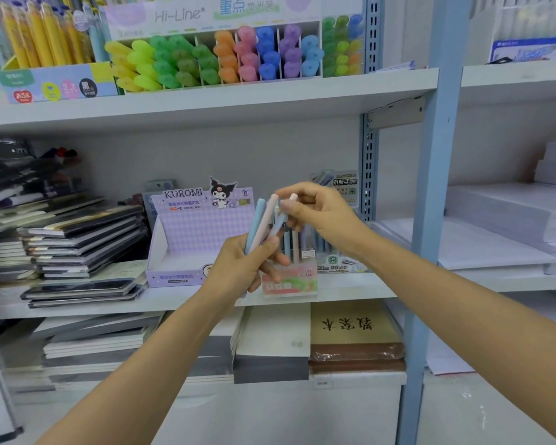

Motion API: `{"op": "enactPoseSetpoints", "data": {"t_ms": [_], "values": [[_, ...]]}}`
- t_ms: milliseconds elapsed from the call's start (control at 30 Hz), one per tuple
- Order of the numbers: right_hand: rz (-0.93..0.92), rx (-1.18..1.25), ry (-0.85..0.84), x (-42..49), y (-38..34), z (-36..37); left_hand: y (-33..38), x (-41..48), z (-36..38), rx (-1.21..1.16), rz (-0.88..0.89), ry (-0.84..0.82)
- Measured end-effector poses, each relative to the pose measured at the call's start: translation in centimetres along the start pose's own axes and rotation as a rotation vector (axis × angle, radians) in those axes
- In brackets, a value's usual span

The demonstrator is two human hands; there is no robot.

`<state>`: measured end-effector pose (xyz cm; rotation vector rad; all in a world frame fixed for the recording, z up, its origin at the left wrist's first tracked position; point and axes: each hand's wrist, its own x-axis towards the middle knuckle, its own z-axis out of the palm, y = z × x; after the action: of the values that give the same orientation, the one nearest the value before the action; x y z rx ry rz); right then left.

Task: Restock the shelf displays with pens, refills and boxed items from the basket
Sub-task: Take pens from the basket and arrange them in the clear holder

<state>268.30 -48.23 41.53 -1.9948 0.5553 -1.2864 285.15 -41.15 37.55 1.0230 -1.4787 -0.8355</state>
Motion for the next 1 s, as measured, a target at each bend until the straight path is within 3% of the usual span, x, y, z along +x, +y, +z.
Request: {"op": "enactPoseSetpoints", "data": {"t_ms": [200, 267, 400, 467, 600, 733, 900, 1000], "values": [[-0.025, 0.191, 0.203, -0.3, -0.8, -1.9, 0.5, 0.0, -1.7, -0.060, -0.055, 0.158], [0.014, 0.142, 0.128, -0.9, -0.7, -2.5, 0.7, 0.0, -2.2, -0.130, -0.057, 0.253], [0.143, -0.064, -0.184, -2.8, 0.5, -2.3, 1.3, 0.1, -2.1, -0.278, -0.016, 0.334], [0.150, -0.069, -0.227, -3.5, 1.1, -1.7, 1.6, 0.1, -1.4, -0.315, 0.022, 0.321], [0.115, 0.030, -0.137, -4.1, 1.7, -0.7, 1.8, -0.1, 0.5, -0.285, 0.009, 0.254], [0.097, -0.044, -0.221, -4.5, 1.4, 0.0, 1.7, -0.2, 1.5, -0.272, 0.004, 0.211], [-0.008, -0.112, 0.014, -3.7, -0.6, -0.2, 1.7, -0.4, 1.5, -0.124, 0.011, 0.167], [-0.011, -0.084, 0.052, -2.6, -1.3, 0.0, 2.0, -0.5, 1.8, -0.024, 0.024, 0.085]]}}
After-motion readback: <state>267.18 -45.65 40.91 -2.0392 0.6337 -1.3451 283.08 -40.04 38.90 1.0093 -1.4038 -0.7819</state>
